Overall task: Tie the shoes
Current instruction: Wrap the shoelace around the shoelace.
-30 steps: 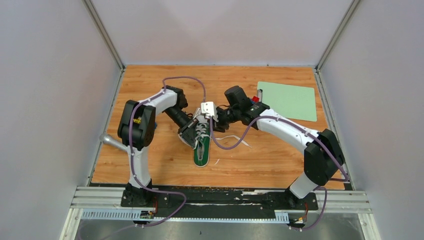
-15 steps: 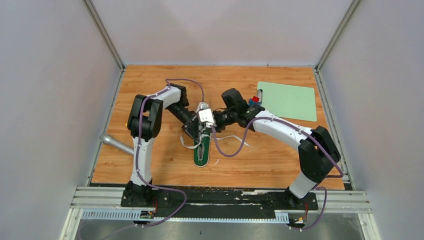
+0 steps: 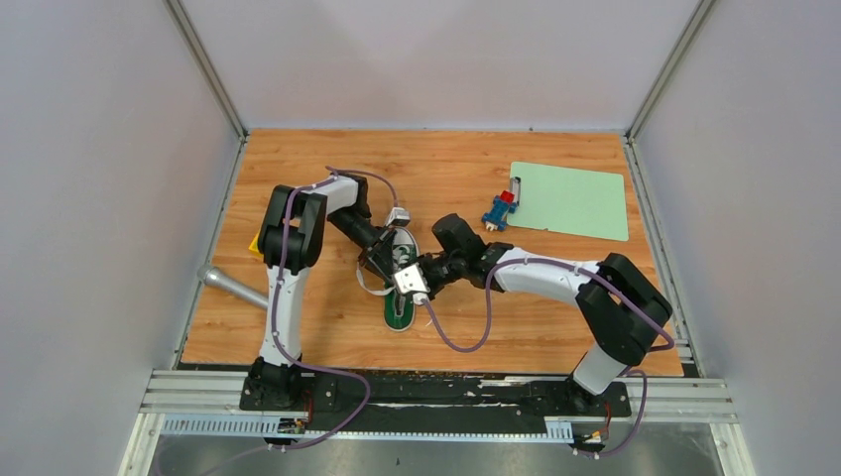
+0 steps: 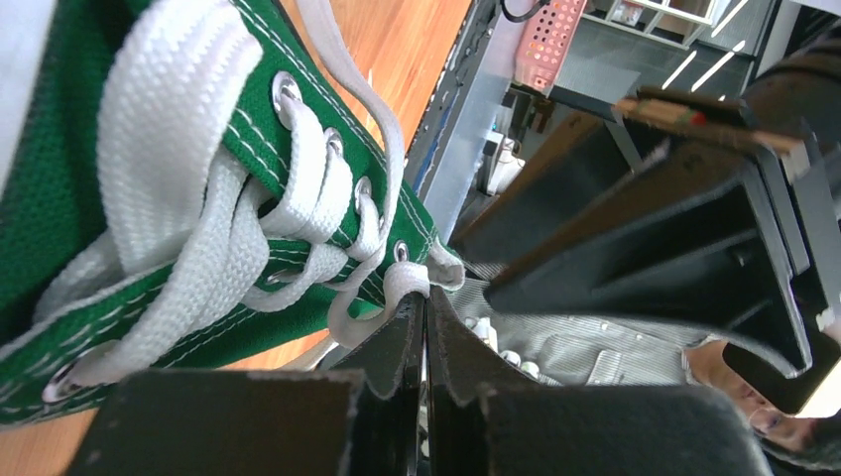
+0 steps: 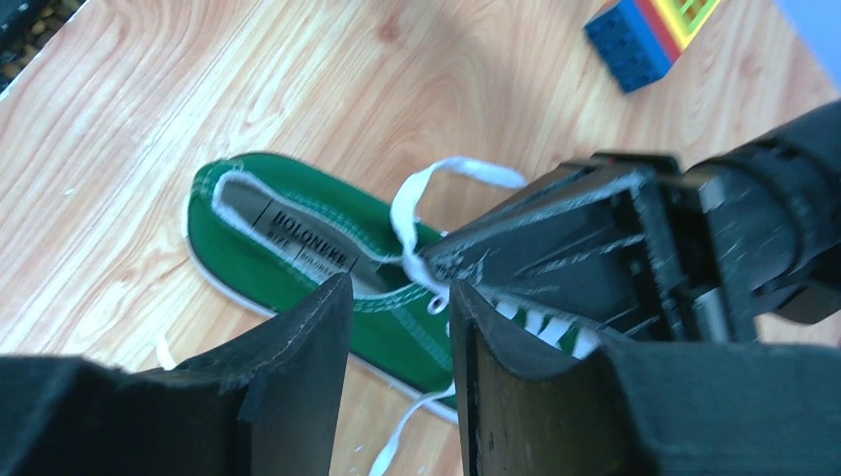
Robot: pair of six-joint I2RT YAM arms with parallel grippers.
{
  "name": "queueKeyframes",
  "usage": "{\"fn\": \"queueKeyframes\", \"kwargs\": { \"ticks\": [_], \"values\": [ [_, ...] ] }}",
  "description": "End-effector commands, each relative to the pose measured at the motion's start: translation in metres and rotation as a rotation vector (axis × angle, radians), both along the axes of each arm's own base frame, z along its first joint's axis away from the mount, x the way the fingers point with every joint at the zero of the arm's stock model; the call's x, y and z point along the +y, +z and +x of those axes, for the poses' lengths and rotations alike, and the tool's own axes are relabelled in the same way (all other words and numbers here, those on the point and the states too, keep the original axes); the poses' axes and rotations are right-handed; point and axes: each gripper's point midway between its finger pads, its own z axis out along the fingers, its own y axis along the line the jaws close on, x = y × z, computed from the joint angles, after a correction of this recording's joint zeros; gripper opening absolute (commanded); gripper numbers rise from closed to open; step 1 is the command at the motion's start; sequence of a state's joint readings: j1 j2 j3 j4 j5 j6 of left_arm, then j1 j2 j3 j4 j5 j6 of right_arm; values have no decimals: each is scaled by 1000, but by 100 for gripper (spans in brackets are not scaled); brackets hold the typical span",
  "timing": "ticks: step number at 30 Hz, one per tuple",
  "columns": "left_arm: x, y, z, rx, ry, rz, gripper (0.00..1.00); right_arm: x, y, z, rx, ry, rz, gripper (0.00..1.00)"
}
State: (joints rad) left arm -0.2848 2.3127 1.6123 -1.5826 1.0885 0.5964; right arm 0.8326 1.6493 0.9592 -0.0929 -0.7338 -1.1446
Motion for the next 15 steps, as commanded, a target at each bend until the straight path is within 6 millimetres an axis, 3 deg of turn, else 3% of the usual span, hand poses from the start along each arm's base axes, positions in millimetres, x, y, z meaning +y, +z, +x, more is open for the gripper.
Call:
{"fn": "queueKeyframes", "kwargs": {
  "ticks": [1,15],
  "values": [
    [3,14,2,66,23,30,7,26,40,8,-165,57,146,41],
    [2,11,12,96,52,50,8,29,18,12,-292,157,99,37]
  ]
}}
